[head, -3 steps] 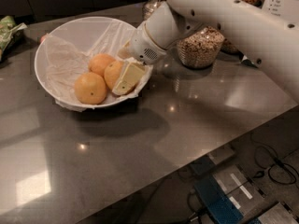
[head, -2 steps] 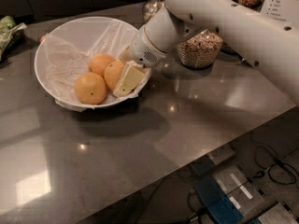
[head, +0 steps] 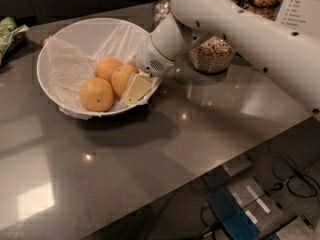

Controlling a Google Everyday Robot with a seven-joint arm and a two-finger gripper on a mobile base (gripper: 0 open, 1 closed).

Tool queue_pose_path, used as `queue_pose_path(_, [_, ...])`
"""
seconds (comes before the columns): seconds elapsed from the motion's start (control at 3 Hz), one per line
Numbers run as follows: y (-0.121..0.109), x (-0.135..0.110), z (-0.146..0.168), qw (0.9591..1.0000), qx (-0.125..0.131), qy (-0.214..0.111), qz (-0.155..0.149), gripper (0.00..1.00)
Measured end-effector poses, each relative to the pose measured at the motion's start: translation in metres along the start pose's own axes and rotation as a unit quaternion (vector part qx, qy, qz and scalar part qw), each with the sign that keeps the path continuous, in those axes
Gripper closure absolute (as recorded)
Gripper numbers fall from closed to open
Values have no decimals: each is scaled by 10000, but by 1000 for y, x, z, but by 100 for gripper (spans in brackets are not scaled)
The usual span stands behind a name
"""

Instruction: Pick orange from white bowl

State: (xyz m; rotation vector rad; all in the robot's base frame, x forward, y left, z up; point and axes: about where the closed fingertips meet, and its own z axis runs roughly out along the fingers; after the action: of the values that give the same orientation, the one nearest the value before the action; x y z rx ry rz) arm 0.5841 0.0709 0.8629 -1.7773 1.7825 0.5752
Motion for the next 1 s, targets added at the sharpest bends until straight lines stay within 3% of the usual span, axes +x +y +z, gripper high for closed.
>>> queue_pose_path(0.33, [-4,-3,14,9999,-119,26,-20,27])
queue_pose_path(1.0, [-4,-3,14,9999,-121,26,-21,70])
